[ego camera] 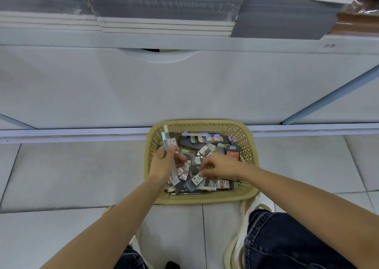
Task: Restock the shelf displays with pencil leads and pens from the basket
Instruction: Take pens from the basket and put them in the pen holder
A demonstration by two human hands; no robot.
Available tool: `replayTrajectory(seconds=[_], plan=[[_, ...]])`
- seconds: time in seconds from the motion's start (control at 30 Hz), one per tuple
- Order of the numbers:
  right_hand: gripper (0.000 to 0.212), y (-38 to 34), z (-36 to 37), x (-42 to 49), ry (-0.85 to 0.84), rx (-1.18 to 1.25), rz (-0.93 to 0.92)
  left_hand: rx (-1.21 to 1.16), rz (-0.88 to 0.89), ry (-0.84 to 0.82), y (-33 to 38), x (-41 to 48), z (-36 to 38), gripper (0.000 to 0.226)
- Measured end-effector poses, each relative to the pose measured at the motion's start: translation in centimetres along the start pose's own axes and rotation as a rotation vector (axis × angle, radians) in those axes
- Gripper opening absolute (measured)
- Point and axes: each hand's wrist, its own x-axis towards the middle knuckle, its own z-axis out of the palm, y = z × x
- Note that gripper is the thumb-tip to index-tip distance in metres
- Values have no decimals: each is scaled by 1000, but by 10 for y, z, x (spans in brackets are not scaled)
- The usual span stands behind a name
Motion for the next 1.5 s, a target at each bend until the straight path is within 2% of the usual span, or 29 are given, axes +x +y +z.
replayTrajectory(seconds=[0.1,0.23,0.4,0.57,0.7,0.87,0.93,1.03,1.07,1.13,1.23,1.4,1.5], plan=[[26,29,14,-2,57,-306,146,105,-32,12,-7,3,-12,25],[20,43,37,4,50,-361,145,228,-80,-51,-19,3,-12,28],[14,42,-2,0,-130,-161,89,267,-152,-90,-22,8,-10,23],[7,37,-83,-25,-249,157,108,136,-231,-106,-19,10,-3,25],[9,26,-79,-28,-112,303,44,-2,-274,-105,-14,8,14,39],[9,1,-32,-6,-124,284,-44,-98,-148,-1,-7,11,29,22],[11,2,-27,4,59,281,-59,-93,-97,39,-3,15,25,21],[20,15,-32,20,524,176,23,-96,-84,92,1,21,14,22],[26,19,-34,25,606,107,62,-50,-86,118,0,24,11,24],[35,26,-33,35,645,-57,100,86,-84,161,-3,29,6,27],[38,29,-21,46,652,-202,109,119,-44,97,-9,34,3,27],[31,32,-12,52,748,-345,89,138,-42,26,-12,40,4,24],[28,35,-16,51,734,-422,35,151,-54,5,-13,40,6,23]])
